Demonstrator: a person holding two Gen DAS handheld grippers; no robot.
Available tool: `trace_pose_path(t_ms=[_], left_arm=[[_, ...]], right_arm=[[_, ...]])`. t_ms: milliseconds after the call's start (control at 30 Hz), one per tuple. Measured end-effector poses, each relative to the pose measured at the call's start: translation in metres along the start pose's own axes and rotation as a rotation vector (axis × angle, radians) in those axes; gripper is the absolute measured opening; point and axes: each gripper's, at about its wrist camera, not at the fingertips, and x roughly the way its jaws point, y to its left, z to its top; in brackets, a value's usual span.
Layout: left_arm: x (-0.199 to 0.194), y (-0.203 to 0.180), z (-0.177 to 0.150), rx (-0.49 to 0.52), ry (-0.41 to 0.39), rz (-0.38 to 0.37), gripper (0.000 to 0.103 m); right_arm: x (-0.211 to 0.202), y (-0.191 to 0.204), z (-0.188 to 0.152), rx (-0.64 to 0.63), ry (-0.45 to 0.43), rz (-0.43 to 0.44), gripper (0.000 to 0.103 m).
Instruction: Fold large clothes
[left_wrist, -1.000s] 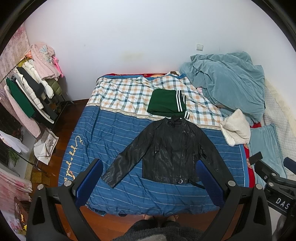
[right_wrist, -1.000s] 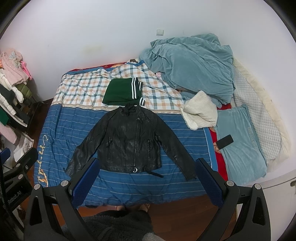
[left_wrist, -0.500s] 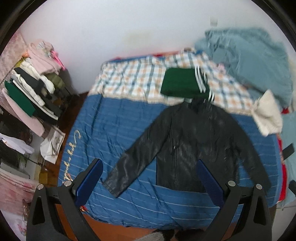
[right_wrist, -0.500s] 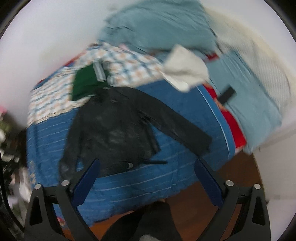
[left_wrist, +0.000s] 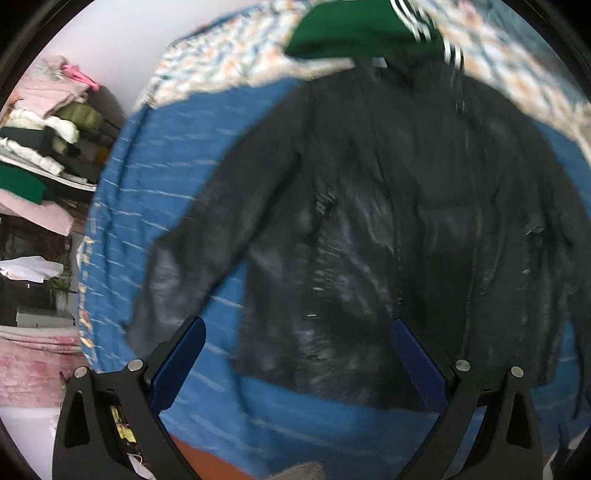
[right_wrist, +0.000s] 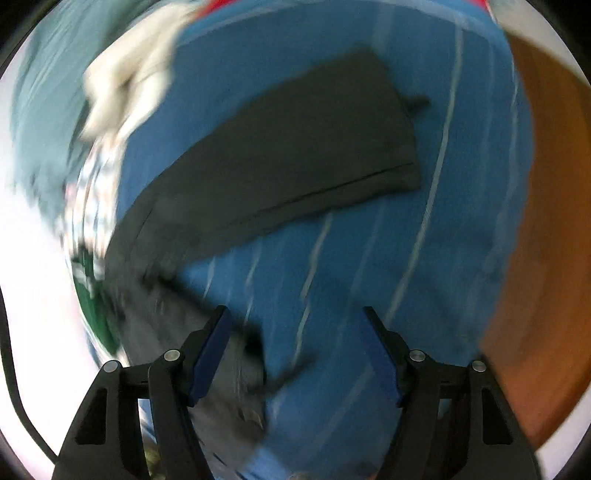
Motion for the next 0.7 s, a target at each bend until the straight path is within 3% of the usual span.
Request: trace_pose_path(t_ms=[200,367,533,567,600,633,667,700], left_arm=[[0.04,-0.059,0.011,0.059,-0.001,0.014,0.103],[0.042,-0.092,0.027,0.075,-0.039,-0.007,0.103],[0.045,-0.118,0.038,0.085,-0.048,-0.014,0.103],[0.044,-0.121,0.04,0.086,-0.051,-0.015,0.103],[0.042,-0.123,0.04,0.088,-0.058,-0.015,0.103],[0.04,-0.125,0.041,0.09,-0.065,-0.018,0.103],[0.038,-0.127,0.041,0.093,-0.073,-0.02,0.103],[0.036,-0.128,0.04,0.096,-0.079,-0.019,0.103]], right_arm=[[0.05,-0.035,0.037,0.187,-0.086,0.17,0.079],[0.041,-0.019,0.041,0.149,-0.175,0.25,0.079],[0.058,-0.02,0.059,0.177,-0.171,0.291,0.079],[0.056,-0.018,0.059,0.167,-0.18,0.291,0.069],[0.052,-0.014,0.06,0.145,-0.202,0.279,0.037],[0.046,-0.011,0.06,0.12,-0.227,0.258,0.019],[0.041,-0.01,0.064,0.104,-0.244,0.26,0.01],[0.031,-0.009,0.07,0.086,-0.273,0.253,0.008]])
